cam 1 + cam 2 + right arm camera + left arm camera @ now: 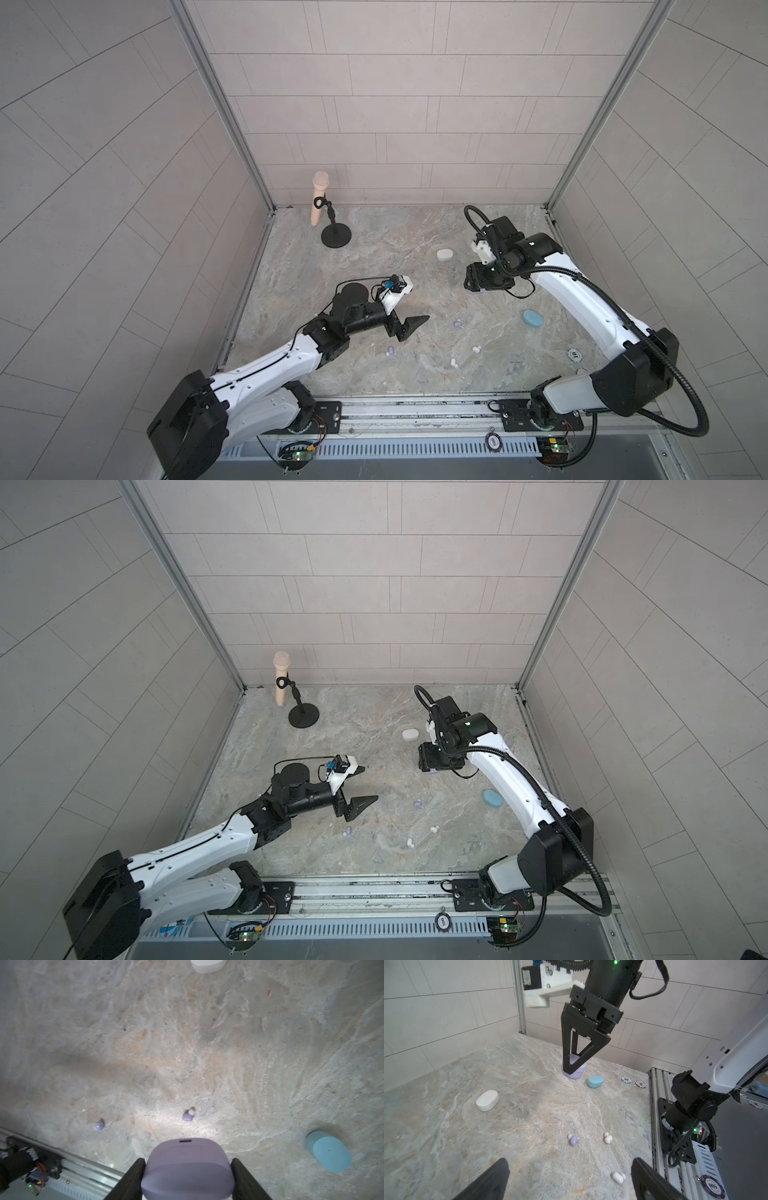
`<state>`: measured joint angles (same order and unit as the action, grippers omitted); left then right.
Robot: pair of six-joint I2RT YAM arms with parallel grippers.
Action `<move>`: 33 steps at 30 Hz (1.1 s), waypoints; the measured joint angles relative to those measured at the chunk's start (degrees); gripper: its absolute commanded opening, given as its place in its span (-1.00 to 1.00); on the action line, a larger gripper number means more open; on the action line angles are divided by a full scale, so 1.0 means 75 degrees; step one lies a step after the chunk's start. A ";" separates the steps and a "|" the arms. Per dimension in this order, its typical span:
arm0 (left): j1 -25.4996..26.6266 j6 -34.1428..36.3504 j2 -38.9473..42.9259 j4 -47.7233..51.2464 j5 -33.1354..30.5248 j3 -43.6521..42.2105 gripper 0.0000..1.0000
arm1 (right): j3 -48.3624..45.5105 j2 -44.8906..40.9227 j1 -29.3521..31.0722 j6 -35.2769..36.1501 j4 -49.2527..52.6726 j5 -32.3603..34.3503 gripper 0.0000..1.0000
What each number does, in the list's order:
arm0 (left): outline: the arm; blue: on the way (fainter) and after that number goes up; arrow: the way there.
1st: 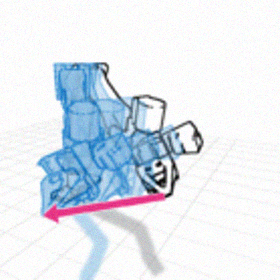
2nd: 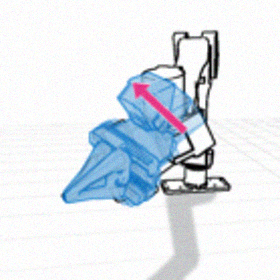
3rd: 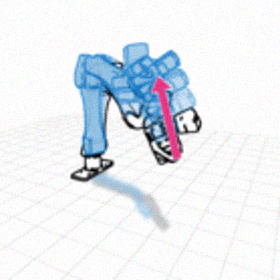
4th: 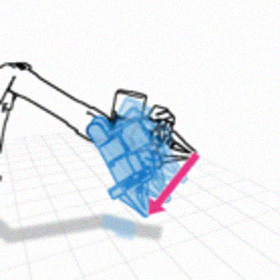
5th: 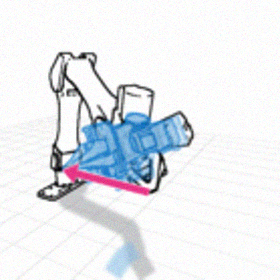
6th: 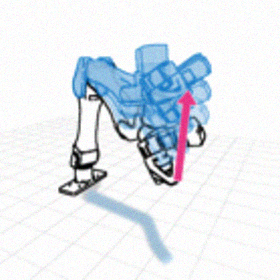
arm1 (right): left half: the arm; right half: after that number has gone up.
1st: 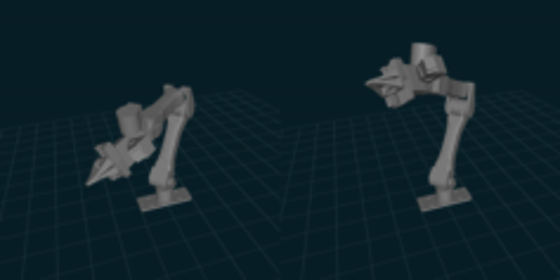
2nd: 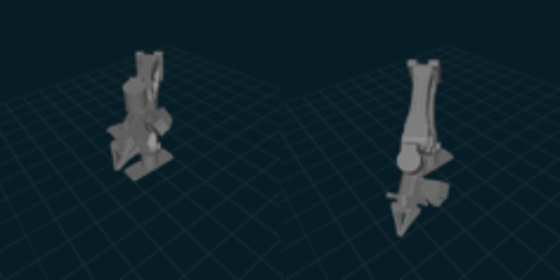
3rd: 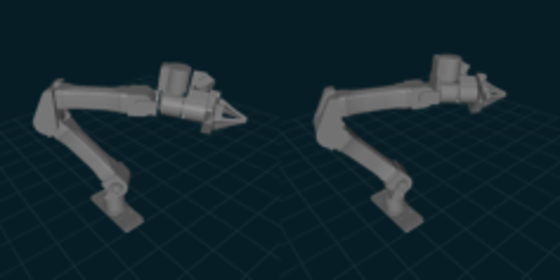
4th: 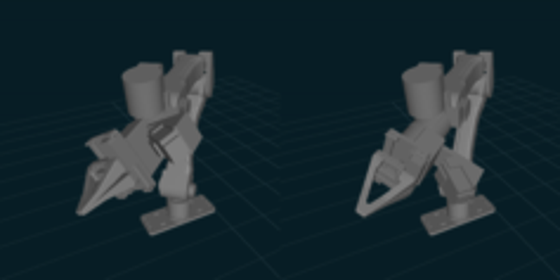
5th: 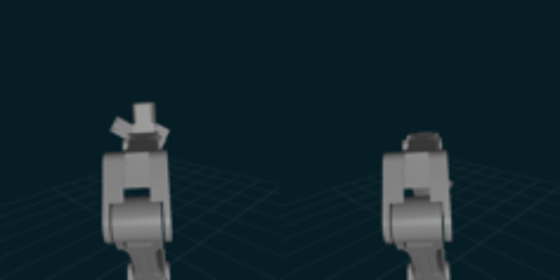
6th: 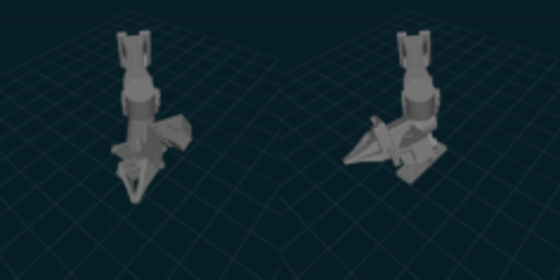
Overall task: Insert the wireless bluetooth earbuds into the charging case
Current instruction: 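Lift the lavender case and carry it toward the left gripper, then close the left gripper on the lavender case held by the right gripper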
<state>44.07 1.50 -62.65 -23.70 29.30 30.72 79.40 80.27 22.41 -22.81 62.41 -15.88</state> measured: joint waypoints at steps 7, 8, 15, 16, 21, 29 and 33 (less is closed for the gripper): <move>0.0414 0.0312 -0.1384 -0.0883 0.0312 0.0734 0.87 | 0.0440 -0.0516 0.0950 -0.1102 0.0280 -0.0446 0.06; 0.0469 0.0326 -0.1577 -0.1055 0.0332 0.0804 0.85 | 0.0490 -0.0545 0.1067 -0.1236 0.0294 -0.0460 0.06; 0.0752 0.0289 -0.2544 -0.2031 0.0300 0.0988 0.74 | 0.0807 -0.0688 0.1565 -0.2005 0.0315 -0.0437 0.06; 0.0772 0.0271 -0.2591 -0.2142 0.0259 0.0991 0.72 | 0.0831 -0.0694 0.1594 -0.2075 0.0312 -0.0423 0.06; 0.0787 0.0213 -0.2658 -0.2570 0.0096 0.1023 0.58 | 0.0839 -0.0705 0.1719 -0.2346 0.0312 -0.0350 0.05; 0.0796 0.0146 -0.2684 -0.2766 0.0055 0.1276 0.46 | 0.0839 -0.0673 0.1979 -0.2594 0.0265 -0.0373 0.04; 0.0828 0.0157 -0.2710 -0.2725 0.0117 0.1276 0.42 | 0.0839 -0.0629 0.2057 -0.2629 0.0248 -0.0425 0.04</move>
<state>50.28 2.68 -82.98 -44.14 30.17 40.29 85.69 75.55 37.85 -42.52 64.27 -19.07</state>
